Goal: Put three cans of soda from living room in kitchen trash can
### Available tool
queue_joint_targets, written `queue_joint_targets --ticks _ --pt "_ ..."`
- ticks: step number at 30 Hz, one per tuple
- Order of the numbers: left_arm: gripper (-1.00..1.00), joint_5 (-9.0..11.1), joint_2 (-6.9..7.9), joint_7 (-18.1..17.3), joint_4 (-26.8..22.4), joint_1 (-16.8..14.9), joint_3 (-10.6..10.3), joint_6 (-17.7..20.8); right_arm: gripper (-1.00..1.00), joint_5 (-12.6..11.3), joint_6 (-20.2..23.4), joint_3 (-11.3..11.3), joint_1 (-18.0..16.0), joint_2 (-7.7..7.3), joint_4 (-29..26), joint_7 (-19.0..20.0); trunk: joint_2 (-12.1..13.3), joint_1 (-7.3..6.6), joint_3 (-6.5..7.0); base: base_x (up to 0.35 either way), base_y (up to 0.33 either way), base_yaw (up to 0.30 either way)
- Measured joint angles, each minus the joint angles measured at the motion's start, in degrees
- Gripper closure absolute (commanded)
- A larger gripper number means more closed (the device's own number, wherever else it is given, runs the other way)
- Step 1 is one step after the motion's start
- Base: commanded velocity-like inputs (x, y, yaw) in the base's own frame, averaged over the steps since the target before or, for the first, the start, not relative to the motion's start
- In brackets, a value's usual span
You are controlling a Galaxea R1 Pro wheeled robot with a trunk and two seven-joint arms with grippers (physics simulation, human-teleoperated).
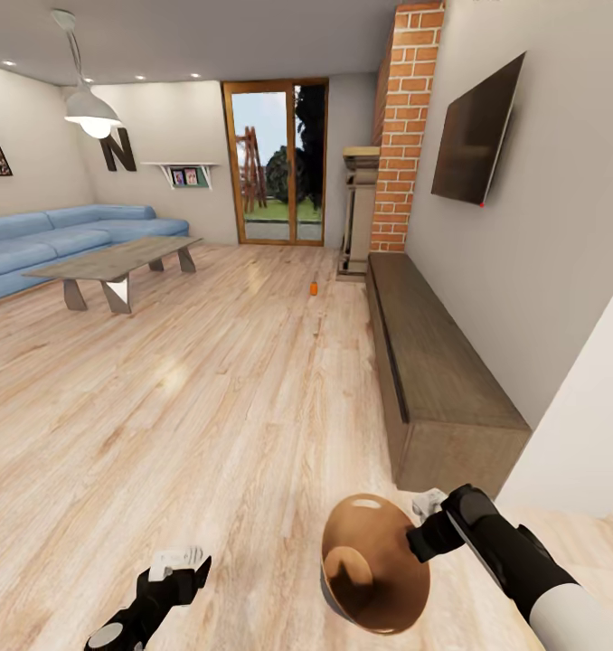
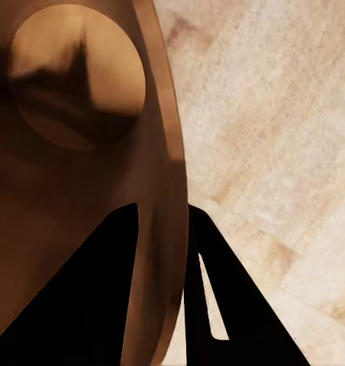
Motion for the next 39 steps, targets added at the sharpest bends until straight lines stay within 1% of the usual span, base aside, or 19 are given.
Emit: queue_joint_targets --ticks 2,5,7,8,9,12,16,19,24,25,34,39 --pt "-1.00 0.0 0.03 -0.1 -1.4 0.0 0.1 0.0 1.00 0.1 -0.2 0.3 0.0 0.04 0.0 0.0 0.0 0.00 0.00 0.000 0.000 0.000" --pt "-1.00 0.1 0.18 -0.2 -3.7 0.0 0.1 0.4 1.00 1.0 -0.6 0.5 0.0 0.03 0.0 -0.1 0.0 0.00 0.00 0.004 0.000 0.000" --pt "-1.00 0.1 0.31 -0.3 -4.8 -0.1 0.2 1.4 1.00 0.7 -0.5 0.5 0.0 0.03 0.0 0.0 0.0 0.00 0.00 0.067 0.002 0.000" --pt "-1.00 0.0 0.37 -0.3 -5.3 -0.2 0.2 2.3 1.00 0.4 -0.5 0.5 0.0 0.03 0.0 0.1 0.0 0.00 0.00 0.175 0.025 0.000" --pt "-1.00 0.0 0.50 -0.4 -6.1 -0.6 0.2 4.7 1.00 0.3 -0.6 0.6 0.0 0.01 0.0 0.1 0.0 0.00 0.00 0.205 0.034 0.000" --pt "-1.00 0.0 0.72 -0.5 -7.5 -2.3 0.1 8.5 1.00 0.7 -0.7 0.5 0.0 0.01 0.0 0.1 0.0 0.00 0.00 0.248 0.048 0.000" --pt "-1.00 0.2 0.85 -0.7 -9.2 -4.0 0.1 11.2 1.00 0.5 -0.7 0.6 0.0 0.03 0.0 0.2 0.0 0.00 0.00 0.290 0.061 0.000" --pt "-1.00 0.1 0.86 -1.6 -9.5 -4.5 0.2 11.8 1.00 0.7 -0.8 0.6 0.0 0.05 -0.1 0.1 0.0 0.00 0.00 0.310 0.067 0.000" --pt "-1.00 0.2 0.89 -4.0 -8.9 -5.0 0.3 12.2 1.00 0.6 -0.7 0.6 0.0 0.09 -0.1 0.1 0.0 0.00 0.00 0.321 0.070 0.000" --pt "-1.00 -0.1 0.89 -4.6 -8.7 -5.1 0.2 12.1 1.00 0.6 -0.8 0.6 0.0 0.10 -0.1 0.2 0.0 0.00 0.00 0.325 0.072 0.000" --pt "-1.00 -0.1 0.87 -5.0 -8.6 -5.1 0.1 12.0 1.00 0.4 -0.8 0.5 0.0 0.11 -0.1 0.4 0.0 0.00 0.00 0.321 0.063 0.000" --pt "-1.00 0.0 0.86 -5.0 -8.7 -5.2 0.2 12.0 1.00 0.8 -0.9 0.6 0.0 0.16 -0.1 0.3 0.0 0.00 0.00 0.248 0.143 0.000"
